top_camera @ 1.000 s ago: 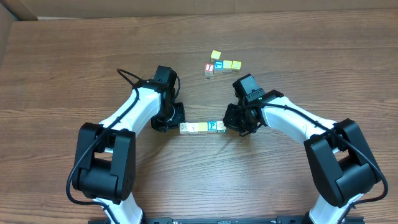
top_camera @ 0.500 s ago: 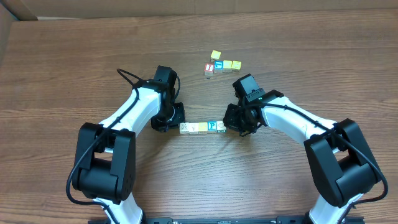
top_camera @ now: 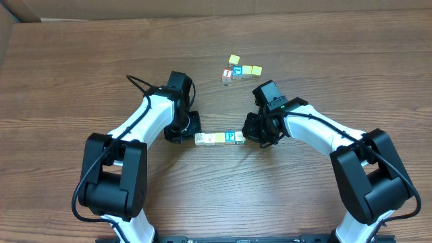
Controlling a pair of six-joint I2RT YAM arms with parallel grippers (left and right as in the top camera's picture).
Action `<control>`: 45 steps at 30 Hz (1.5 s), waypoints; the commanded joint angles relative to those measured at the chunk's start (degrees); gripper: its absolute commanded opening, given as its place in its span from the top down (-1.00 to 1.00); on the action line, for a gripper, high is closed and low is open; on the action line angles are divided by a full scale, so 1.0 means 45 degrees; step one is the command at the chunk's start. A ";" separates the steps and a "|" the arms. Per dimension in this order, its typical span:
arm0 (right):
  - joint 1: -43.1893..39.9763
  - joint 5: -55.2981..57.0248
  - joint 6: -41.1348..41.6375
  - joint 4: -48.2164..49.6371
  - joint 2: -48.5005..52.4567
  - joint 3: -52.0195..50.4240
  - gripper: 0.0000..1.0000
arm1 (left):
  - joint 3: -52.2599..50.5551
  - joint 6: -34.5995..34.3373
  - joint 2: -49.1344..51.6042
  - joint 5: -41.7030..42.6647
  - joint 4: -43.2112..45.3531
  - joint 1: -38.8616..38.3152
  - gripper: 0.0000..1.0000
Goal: Flip 5 blocks
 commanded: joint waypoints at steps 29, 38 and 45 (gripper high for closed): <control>0.0505 -0.0437 0.2735 -0.0583 -0.0291 -0.0092 0.92 | -0.0058 -0.0180 -0.0248 0.0146 0.0481 -0.0087 0.92; 0.1156 -0.0525 0.3342 -0.0617 -0.0291 -0.0092 0.93 | -0.0058 -0.0180 -0.0248 0.0146 0.0733 -0.0087 0.92; 0.1763 -0.0529 0.5149 -0.0588 -0.0291 -0.0092 0.93 | -0.0058 -0.0170 -0.0248 0.0146 0.0962 -0.0087 0.92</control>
